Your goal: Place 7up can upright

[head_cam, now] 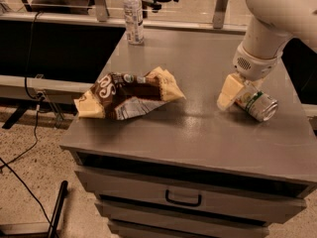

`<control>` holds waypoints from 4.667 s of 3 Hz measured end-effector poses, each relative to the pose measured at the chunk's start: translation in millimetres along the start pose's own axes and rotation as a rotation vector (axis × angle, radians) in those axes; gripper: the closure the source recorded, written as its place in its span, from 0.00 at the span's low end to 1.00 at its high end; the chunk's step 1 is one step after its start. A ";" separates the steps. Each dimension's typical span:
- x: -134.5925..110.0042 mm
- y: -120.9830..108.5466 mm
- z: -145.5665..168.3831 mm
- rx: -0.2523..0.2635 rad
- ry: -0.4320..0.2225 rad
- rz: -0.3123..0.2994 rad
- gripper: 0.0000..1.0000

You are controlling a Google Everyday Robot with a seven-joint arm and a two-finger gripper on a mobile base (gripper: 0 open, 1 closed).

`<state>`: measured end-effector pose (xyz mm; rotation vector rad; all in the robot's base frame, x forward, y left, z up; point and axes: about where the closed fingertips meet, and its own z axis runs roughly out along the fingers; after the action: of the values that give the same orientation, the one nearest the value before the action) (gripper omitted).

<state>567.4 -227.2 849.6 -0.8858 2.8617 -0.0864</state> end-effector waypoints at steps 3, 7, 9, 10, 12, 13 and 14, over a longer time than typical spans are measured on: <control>-17.1 18.8 -33.5 -0.085 -0.133 -0.209 1.00; -9.5 3.3 -97.2 -0.302 -0.895 -0.349 1.00; 8.3 2.5 -116.3 -0.415 -1.087 -0.339 1.00; 21.0 7.1 -112.1 -0.475 -1.175 -0.335 1.00; 50.0 22.9 -98.6 -0.547 -1.289 -0.348 1.00; 57.5 31.9 -92.7 -0.582 -1.326 -0.376 1.00; 64.2 38.2 -85.1 -0.584 -1.348 -0.386 0.84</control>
Offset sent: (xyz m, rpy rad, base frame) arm -0.0028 0.0241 0.0198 0.0610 0.0139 0.2104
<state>480.6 -230.9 922.2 -0.9864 1.4255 0.9434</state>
